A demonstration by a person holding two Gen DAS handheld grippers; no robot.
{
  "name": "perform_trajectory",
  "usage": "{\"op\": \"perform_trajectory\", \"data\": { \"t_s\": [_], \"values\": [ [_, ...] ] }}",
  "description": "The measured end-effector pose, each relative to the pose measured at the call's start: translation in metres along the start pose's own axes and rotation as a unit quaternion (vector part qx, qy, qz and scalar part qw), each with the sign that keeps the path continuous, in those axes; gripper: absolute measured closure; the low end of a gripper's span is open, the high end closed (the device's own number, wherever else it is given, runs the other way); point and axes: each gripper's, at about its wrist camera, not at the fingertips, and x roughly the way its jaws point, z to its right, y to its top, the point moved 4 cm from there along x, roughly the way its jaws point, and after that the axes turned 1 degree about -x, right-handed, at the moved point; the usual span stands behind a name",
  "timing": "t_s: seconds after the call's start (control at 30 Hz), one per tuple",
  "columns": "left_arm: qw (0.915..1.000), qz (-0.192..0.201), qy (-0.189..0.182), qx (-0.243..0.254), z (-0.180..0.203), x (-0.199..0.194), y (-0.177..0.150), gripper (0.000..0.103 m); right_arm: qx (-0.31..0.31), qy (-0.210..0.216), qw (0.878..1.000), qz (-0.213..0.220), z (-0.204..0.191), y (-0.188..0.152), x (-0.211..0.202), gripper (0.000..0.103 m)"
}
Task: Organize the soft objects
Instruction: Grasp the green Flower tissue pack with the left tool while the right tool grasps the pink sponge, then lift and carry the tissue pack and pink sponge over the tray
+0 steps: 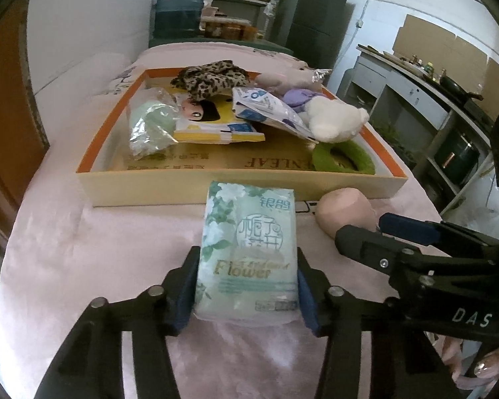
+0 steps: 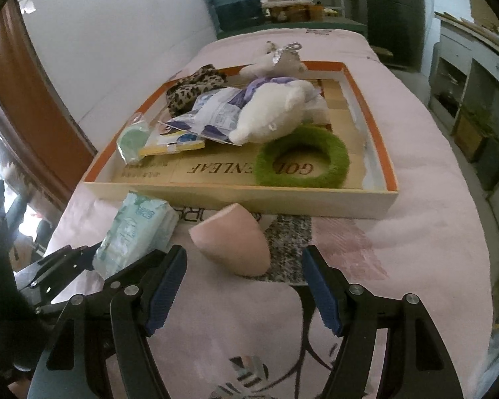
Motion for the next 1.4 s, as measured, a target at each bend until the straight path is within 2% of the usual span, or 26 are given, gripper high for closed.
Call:
{"op": "perform_trajectory", "data": {
  "t_s": [0.17,0.23,0.3,0.4,0.67,1.03,1.4],
  "values": [
    [0.9999,0.004,-0.004,-0.012,-0.004,-0.001,0.001,0.055,-0.012,0.005,1.0,-0.006,-0.005,0.005,0.007,0.03],
    [0.9999,0.004,-0.004,-0.013,-0.005,-0.001,0.001,0.055,-0.007,0.014,1.0,-0.014,-0.006,0.006,0.011,0.036],
    [0.9999,0.005,-0.004,-0.014,-0.005,-0.001,0.001,0.055,-0.004,0.019,1.0,-0.018,-0.006,0.005,0.012,0.048],
    [0.9999,0.005,-0.001,-0.012,-0.004,-0.002,0.0,0.055,-0.004,0.014,1.0,-0.019,-0.006,0.005,0.013,0.055],
    [0.9999,0.005,-0.001,-0.012,-0.004,-0.002,0.0,0.055,-0.007,0.006,1.0,-0.014,-0.008,0.005,0.009,0.057],
    [0.9995,0.014,-0.006,-0.029,-0.008,-0.008,-0.001,0.061,-0.005,-0.021,1.0,0.016,0.0,0.005,-0.017,0.057],
    [0.9988,0.043,0.002,-0.023,-0.004,-0.03,0.011,0.061,0.004,-0.026,0.999,0.035,0.009,0.006,-0.042,0.057]
  ]
}}
